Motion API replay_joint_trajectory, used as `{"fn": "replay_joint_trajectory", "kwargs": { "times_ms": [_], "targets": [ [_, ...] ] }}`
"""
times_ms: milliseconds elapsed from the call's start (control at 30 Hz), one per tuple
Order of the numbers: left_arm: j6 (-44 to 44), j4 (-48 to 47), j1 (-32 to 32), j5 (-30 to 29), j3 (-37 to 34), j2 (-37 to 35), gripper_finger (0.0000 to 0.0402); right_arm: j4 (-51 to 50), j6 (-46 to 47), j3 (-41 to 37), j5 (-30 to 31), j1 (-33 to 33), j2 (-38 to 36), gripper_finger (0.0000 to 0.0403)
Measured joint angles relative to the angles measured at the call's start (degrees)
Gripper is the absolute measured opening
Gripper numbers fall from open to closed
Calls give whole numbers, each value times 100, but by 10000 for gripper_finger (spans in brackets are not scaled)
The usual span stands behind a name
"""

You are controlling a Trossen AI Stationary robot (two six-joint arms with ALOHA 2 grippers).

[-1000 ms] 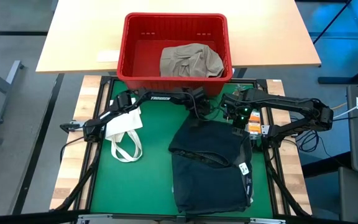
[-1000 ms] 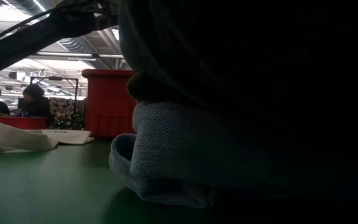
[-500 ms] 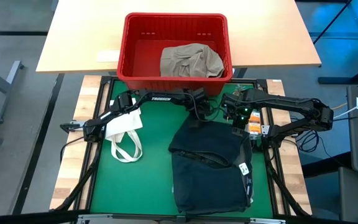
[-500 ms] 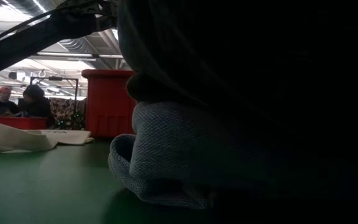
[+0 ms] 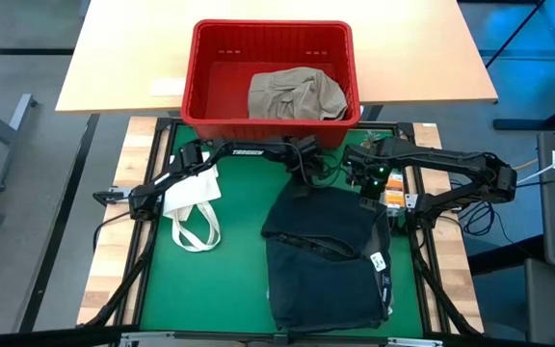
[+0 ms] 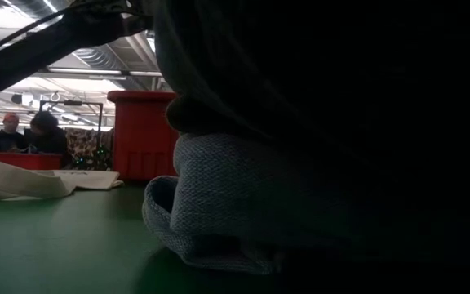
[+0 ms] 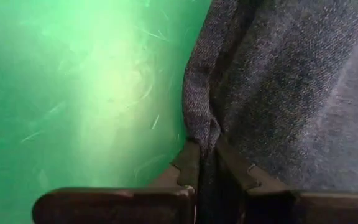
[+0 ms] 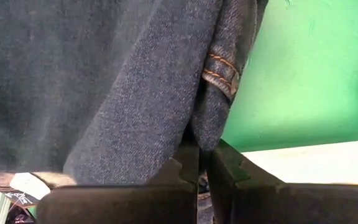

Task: Fold Laundry from Bin
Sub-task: Fold the dark blue jeans

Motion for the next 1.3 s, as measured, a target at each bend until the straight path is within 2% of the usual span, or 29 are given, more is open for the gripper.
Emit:
{"fn": "replay_joint_trajectory", "kwargs": {
  "times_ms": [667,867,1000,1300],
  "targets": [
    [11,-880,-242,-1173,9,-1432,19,-886,-466,1485,92,6,-107,12],
    [24,-1164,-291,-1805,13,-1931,18,-961,-492,1910,632,1,-166,12],
    [-74,-1236,-281,-1945,17,-2228,18,-978,-491,2246,960,0,-166,12],
    [-146,-1331,-605,-2080,22,-2722,18,-1462,-407,2802,966,405,-198,12]
  ]
}}
